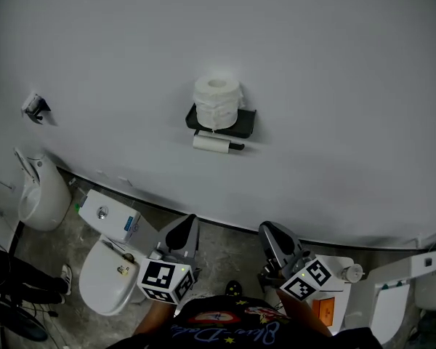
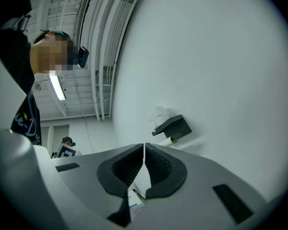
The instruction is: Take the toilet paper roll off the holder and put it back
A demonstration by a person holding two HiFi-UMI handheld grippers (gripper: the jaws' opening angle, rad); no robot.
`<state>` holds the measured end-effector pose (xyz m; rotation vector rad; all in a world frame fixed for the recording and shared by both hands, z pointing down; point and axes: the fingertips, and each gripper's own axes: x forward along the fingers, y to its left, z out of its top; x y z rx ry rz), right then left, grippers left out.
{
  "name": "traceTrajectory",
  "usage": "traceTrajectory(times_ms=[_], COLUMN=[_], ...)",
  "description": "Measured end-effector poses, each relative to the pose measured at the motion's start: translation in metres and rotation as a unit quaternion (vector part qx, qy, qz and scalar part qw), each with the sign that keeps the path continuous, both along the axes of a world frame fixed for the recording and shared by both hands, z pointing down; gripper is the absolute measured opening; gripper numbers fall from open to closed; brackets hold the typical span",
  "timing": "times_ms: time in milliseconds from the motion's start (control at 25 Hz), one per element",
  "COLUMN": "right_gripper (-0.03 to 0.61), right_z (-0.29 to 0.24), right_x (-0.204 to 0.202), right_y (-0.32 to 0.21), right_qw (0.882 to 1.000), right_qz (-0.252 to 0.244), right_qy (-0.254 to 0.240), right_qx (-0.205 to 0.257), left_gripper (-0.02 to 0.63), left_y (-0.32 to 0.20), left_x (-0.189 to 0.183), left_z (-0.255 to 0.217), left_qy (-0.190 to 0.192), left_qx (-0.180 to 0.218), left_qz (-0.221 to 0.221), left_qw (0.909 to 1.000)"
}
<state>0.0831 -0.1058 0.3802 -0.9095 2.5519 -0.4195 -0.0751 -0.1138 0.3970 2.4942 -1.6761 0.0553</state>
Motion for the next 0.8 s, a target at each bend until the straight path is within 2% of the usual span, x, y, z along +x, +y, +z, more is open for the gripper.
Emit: traceTrajectory(times_ms=[120, 200, 280, 480, 640, 720, 800], right_gripper=[0.017, 0.018, 0.018, 0.018, 0.018, 0.018, 0.018], right_z=[0.012, 0.015, 0.014, -0.007, -0.016, -0.032, -0.068], right_x=[0.010, 0.014, 0.015, 0.017, 0.011, 0.005, -0.006], right_y=[-0.020, -0.029, -0.037, -0.050, -0.063, -0.070, -0.079], right_qw=[1.000, 0.999, 0.999, 0.998, 0.997, 0.996, 0.993], right_qz=[0.016, 0.026, 0.039, 0.070, 0.079, 0.067, 0.042], right_qy=[0.007, 0.005, 0.006, -0.006, 0.012, 0.020, 0.034], right_qx=[-0.021, -0.029, -0.029, -0.008, 0.017, 0.049, 0.103], left_gripper=[-0.003, -0.003, -0.003, -0.003, -0.003, -0.003, -0.003], left_y=[-0.039, -0.061, -0.079, -0.103, -0.110, -0.111, -0.111], left_x=[0.001, -0.001, -0.001, 0.008, 0.011, 0.008, 0.005], left_z=[-0.003, -0.004, -0.007, -0.016, -0.016, -0.013, -0.010], left_qy=[0.081, 0.141, 0.171, 0.121, 0.118, 0.111, 0.104], left_qx=[0.003, -0.007, -0.012, -0.005, -0.006, -0.009, -0.014], left_qz=[0.010, 0.018, 0.028, 0.062, 0.082, 0.084, 0.086], left_qw=[0.9967, 0.9898, 0.9848, 0.9907, 0.9896, 0.9902, 0.9907])
